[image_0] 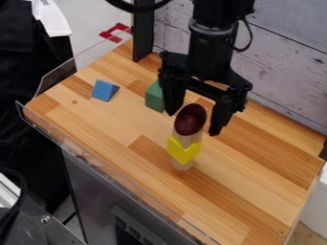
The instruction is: Put the oblong object and move down
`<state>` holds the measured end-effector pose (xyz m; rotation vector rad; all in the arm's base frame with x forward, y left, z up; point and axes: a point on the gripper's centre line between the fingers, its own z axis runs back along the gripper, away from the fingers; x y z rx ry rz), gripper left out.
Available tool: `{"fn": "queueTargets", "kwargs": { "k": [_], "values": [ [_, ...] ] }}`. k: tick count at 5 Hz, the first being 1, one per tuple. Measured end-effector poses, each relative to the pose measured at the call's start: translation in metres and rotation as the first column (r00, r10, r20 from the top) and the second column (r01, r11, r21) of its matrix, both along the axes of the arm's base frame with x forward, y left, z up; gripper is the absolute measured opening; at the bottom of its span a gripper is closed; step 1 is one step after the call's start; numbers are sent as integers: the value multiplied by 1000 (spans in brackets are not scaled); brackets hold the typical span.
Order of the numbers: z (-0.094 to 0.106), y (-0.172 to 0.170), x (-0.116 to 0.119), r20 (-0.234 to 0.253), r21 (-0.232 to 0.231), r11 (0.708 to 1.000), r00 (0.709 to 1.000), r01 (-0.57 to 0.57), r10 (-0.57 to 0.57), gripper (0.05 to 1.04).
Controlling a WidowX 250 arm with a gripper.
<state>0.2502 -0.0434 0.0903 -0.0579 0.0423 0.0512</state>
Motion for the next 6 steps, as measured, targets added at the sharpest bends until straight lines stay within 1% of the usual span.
{"fn": "queueTargets", "kwargs": {
  "k": [2, 3, 4, 5, 6],
  "values": [
    [-9, 6, 0, -36, -1, 999, 999, -32, 32, 995],
    [-10, 8, 1, -36, -9, 999, 998, -41, 41, 935],
    [-11, 8, 2, -37, -17, 999, 998, -42, 41, 654],
    [-11, 9, 2, -38, -19, 999, 998, -41, 40, 597],
    [-13, 10, 2, -45, -24, 999, 998, -43, 42, 597]
  ]
}}
